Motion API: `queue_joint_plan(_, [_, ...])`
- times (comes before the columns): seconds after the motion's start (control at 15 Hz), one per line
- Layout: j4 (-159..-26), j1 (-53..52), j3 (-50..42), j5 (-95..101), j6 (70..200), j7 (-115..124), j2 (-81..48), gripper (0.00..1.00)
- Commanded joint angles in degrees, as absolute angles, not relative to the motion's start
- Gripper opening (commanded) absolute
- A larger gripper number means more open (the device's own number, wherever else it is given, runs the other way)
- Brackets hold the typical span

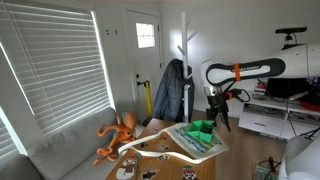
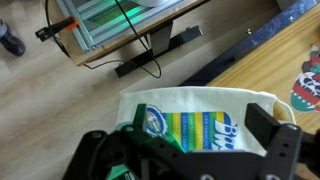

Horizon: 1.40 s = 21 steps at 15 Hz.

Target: Remove the black object from the chest drawer

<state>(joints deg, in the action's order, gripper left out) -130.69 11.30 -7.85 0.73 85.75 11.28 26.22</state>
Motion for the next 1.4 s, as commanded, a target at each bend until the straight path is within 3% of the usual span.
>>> queue_joint_plan(0.0, [-132.16,12.51,-8.24,0.7,85.89,11.88,27.72,1.0])
queue_joint_plan(0.2, [-133.07,13.6,-8.38,-1.08,85.65,15.0,29.32,1.0])
queue_joint_plan(1.0, [-135.91,17.44,-6.88,-4.31,104.98,48.13,25.08,1.0])
queue_joint_plan(1.33, [-133.96,16.1,-7.58,-3.41,103.16,44.08,22.63,1.0])
